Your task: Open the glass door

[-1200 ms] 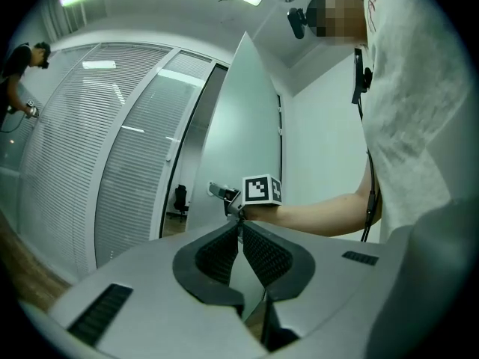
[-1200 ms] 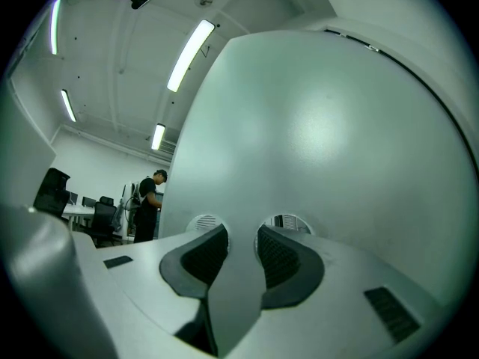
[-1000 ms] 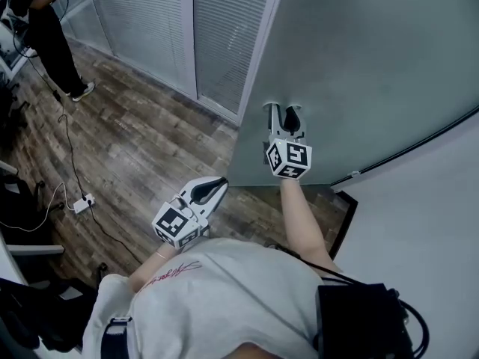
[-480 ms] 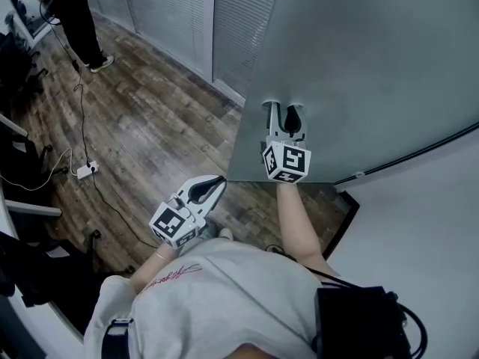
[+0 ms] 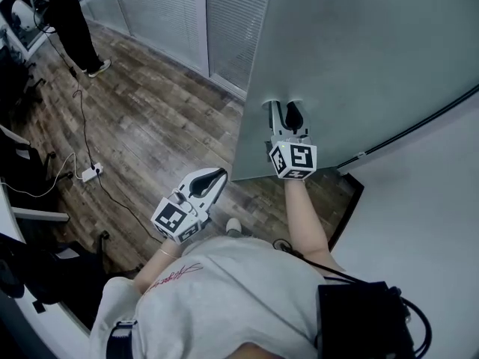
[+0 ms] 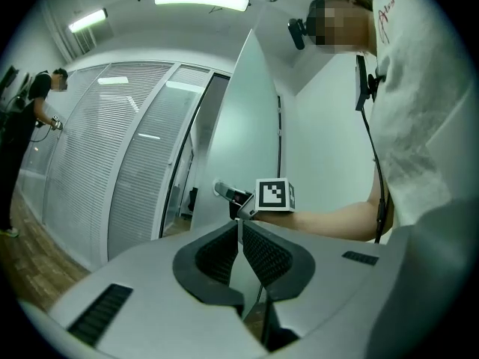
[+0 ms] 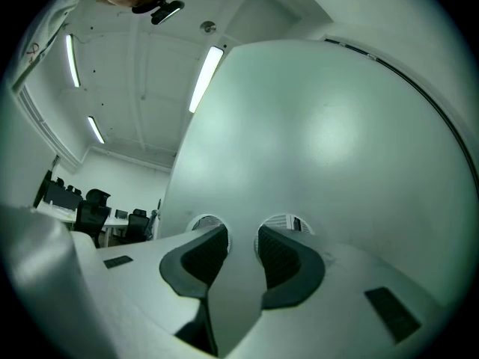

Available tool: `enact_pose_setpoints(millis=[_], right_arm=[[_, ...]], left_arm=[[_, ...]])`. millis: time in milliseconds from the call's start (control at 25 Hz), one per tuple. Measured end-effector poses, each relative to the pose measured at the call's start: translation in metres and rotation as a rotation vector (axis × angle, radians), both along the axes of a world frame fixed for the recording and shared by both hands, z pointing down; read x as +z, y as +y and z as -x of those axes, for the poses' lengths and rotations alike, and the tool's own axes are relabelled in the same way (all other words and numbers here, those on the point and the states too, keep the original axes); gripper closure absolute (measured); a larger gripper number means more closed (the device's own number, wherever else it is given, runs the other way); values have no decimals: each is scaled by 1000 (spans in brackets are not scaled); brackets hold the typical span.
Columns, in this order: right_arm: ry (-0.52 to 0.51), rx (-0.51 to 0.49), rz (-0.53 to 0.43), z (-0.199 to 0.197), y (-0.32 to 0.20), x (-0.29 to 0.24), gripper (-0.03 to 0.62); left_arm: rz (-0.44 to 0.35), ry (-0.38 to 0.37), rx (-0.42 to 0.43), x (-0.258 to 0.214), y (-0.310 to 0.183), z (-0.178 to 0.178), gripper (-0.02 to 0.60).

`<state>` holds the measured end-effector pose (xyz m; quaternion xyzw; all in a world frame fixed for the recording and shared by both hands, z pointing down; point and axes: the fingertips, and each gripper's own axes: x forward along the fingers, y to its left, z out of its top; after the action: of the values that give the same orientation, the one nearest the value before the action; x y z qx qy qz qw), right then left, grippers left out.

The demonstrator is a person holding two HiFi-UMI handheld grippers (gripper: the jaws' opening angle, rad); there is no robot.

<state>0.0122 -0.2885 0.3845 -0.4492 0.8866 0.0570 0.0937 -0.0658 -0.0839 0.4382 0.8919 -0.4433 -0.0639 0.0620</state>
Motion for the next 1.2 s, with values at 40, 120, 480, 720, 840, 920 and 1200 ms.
enact_pose_setpoints(millis=[40, 120, 480, 720, 840, 920, 1200], right_arm=[[-5, -5, 2, -3, 6, 0, 462], [-14, -13, -3, -10, 17, -2, 462], [-38, -82, -7, -31, 63, 1, 461], [-54, -104, -10, -55, 95, 0, 461], [-68, -113, -15, -66, 114, 0, 461], [-68, -129, -15, -75, 124, 1, 461], [-50, -185, 9, -99, 168, 2, 461]], left_arm=[[-9, 2, 11, -4, 6, -2, 546], [-21, 3, 24, -11, 18, -4, 546], [22, 5, 142, 10, 79, -17, 546], [4, -10, 214, 3, 103, -43, 546], [-2, -30, 233, 4, 115, -52, 546], [-13, -24, 223, 3, 118, -59, 546], [-37, 15, 205, -12, 139, -115, 546]])
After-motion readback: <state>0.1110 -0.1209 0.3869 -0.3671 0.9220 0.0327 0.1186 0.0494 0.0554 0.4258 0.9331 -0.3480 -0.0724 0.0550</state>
